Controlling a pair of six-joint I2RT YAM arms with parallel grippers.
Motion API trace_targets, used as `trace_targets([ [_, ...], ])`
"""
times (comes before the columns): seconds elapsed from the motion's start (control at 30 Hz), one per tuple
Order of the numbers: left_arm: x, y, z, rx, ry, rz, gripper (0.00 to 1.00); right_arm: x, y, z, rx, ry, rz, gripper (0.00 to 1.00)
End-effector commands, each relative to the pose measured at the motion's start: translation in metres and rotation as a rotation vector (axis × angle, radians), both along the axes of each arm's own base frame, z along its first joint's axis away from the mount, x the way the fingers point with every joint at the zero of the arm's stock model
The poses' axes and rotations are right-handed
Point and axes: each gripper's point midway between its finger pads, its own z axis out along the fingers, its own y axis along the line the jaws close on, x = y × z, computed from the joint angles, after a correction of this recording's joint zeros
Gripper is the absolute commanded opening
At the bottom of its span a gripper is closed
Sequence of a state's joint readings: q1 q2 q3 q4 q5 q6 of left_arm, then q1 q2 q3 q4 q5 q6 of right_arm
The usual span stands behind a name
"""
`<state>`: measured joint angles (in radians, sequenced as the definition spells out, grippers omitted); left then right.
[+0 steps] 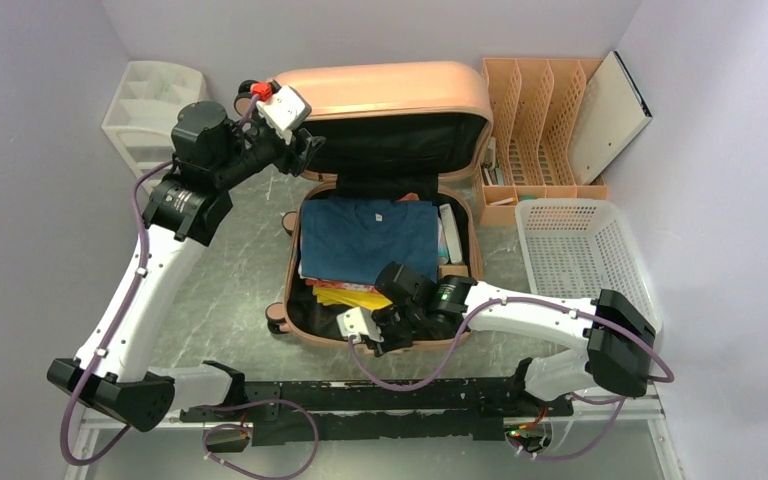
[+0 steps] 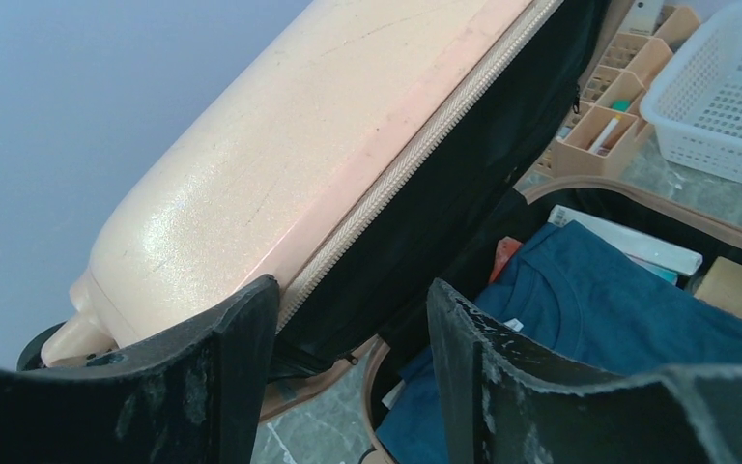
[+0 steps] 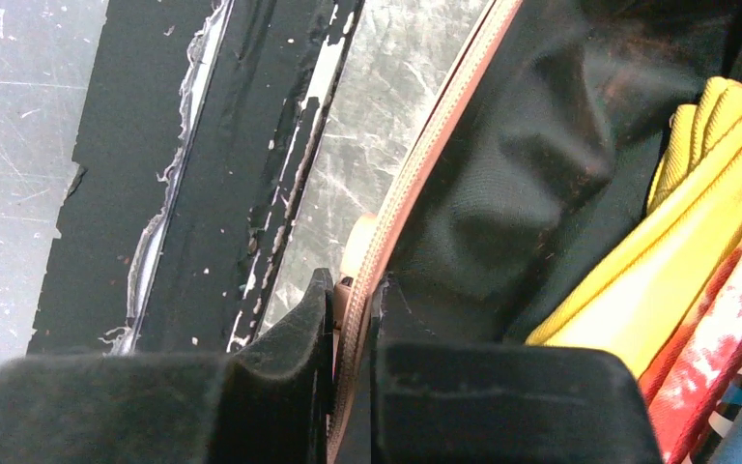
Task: Open, take out, and arrange the luggage
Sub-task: Open the luggage at the center of the board.
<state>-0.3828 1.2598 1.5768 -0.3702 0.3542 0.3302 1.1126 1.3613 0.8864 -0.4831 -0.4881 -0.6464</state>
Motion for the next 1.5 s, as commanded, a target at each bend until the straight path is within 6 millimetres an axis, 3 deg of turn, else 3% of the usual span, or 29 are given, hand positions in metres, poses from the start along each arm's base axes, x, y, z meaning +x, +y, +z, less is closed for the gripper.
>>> trace_targets([
  [0.0,-0.014,-0.012,-0.058,0.068,0.190,-0.100,0.60,-0.041,-0.015,0.002,0.018,0.046,0.224,0.00],
  [0.2,-0.035,-0.013,-0.083,0.124,0.199,-0.179,0.52,-0.063,-0.031,0.007,0.009,0.114,0.329,0.00],
  [0.47,-0.066,-0.006,-0.095,0.167,0.167,-0.235,0.59,-0.086,-0.050,0.000,-0.014,0.161,0.437,0.00],
  [0.73,-0.050,0.010,-0.117,0.170,0.185,-0.093,0.61,-0.104,-0.056,0.001,-0.020,0.215,0.528,0.00],
  [0.9,-0.055,0.011,-0.129,0.182,0.205,-0.103,0.63,-0.112,-0.051,-0.005,-0.045,0.215,0.552,0.00],
  [1.1,-0.064,0.013,-0.136,0.202,0.215,-0.126,0.64,-0.127,-0.029,0.021,-0.006,0.274,0.611,0.00],
  [1.47,-0.080,0.012,-0.136,0.224,0.213,-0.190,0.64,-0.147,-0.042,0.043,0.010,0.349,0.708,0.00],
])
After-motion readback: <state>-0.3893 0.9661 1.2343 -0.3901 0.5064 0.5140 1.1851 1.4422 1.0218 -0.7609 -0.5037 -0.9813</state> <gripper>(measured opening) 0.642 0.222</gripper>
